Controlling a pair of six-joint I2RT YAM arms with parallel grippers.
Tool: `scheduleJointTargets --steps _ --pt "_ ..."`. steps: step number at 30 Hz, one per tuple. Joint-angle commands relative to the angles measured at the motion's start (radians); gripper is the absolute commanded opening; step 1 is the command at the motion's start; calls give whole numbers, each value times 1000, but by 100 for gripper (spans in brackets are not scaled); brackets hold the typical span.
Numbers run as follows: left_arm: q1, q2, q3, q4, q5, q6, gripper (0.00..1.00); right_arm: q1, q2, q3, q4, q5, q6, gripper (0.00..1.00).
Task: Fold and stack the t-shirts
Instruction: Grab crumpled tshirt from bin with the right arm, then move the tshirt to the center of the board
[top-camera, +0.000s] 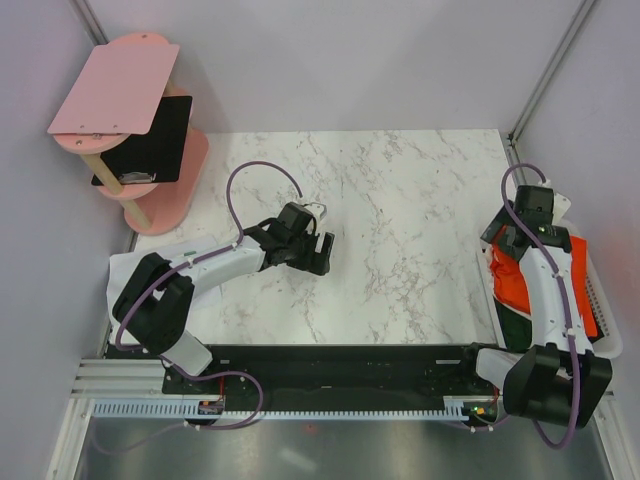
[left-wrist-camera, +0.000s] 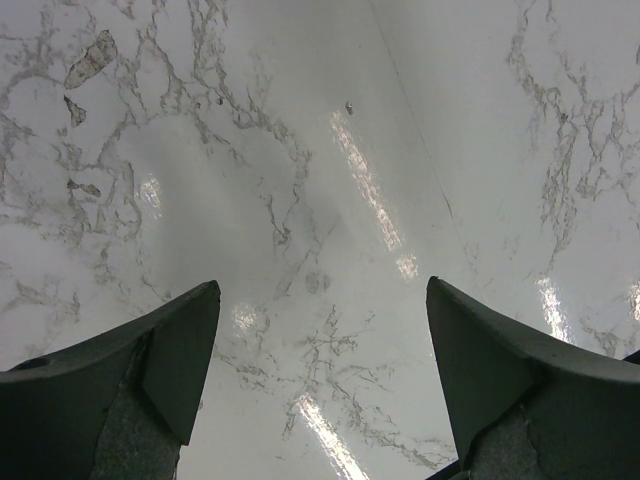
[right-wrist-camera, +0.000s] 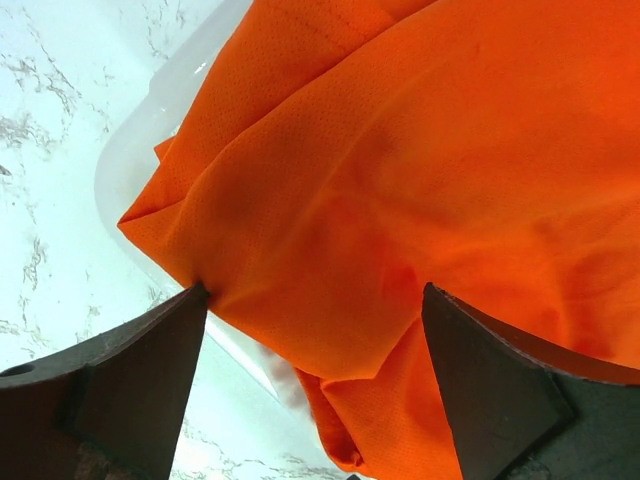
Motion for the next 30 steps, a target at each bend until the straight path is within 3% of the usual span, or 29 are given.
scheduleJointTargets --steps 1,2,3,5,6,7,14,23,30 --pt "-2 2 0 7 -5 -2 90 -1 19 -41 43 -30 -8 91" --pt "-2 2 0 7 -5 -1 90 -1 23 -44 47 -22 -6 88" --pt "-2 2 0 7 -6 -1 90 -1 25 -47 54 -16 -9 67" --pt "-1 5 -2 7 -11 -1 90 -1 30 -52 66 6 -9 37" --pt "-2 5 0 9 -13 1 90 -1 30 -52 67 4 -11 8" --pt "-2 8 0 7 -14 1 90 -1 31 -49 69 4 -14 0" --pt "-1 9 1 4 -19 2 89 -1 -114 -11 104 -50 -28 0" --pt "-2 -17 6 -5 -32 -7 89 -1 -191 271 38 38 -95 0" --pt "-1 -141 40 -69 -112 -21 90 42 -93 414 67 -273 -74 0"
